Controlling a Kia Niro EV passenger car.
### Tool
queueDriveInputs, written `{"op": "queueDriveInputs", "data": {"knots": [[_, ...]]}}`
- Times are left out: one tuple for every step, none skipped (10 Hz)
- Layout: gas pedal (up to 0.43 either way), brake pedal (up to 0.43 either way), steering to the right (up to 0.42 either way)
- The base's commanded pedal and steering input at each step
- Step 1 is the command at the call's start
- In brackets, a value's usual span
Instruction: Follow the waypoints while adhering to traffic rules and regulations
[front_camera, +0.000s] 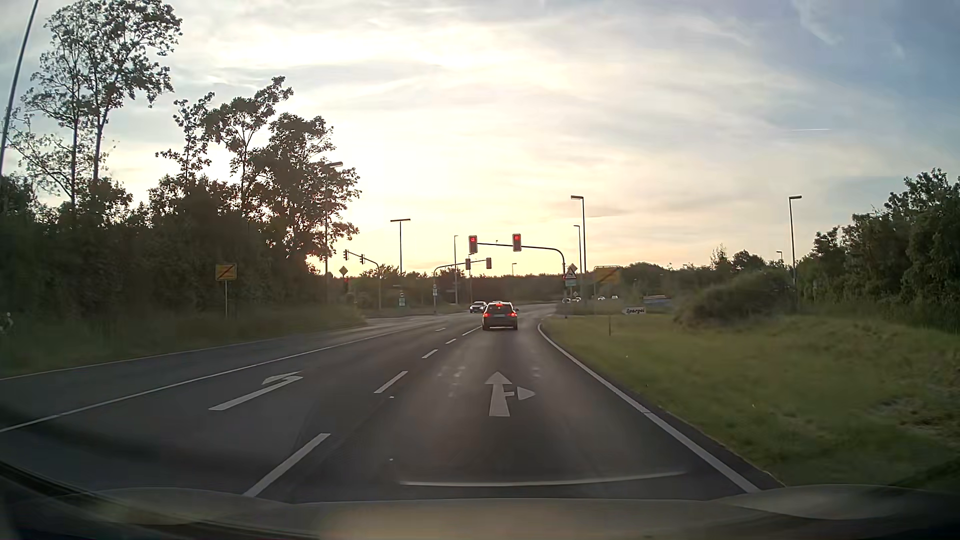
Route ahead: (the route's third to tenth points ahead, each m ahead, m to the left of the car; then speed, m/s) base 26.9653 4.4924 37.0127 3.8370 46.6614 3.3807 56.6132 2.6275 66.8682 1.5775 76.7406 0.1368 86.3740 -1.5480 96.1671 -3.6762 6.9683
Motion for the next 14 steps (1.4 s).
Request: {"op": "queueDriveInputs", "data": {"knots": [[0.0, 0.165, 0.009], [0.0, 0.165, 0.009], [0.0, 0.165, 0.009], [0.0, 0.165, 0.008], [0.0, 0.171, 0.007], [0.0, 0.177, 0.007], [0.0, 0.177, 0.006], [0.0, 0.183, 0.006], [0.0, 0.189, 0.006], [0.0, 0.189, 0.006], [0.0, 0.195, 0.006], [0.0, 0.195, 0.006], [0.0, 0.195, 0.006], [0.0, 0.195, 0.006]]}}
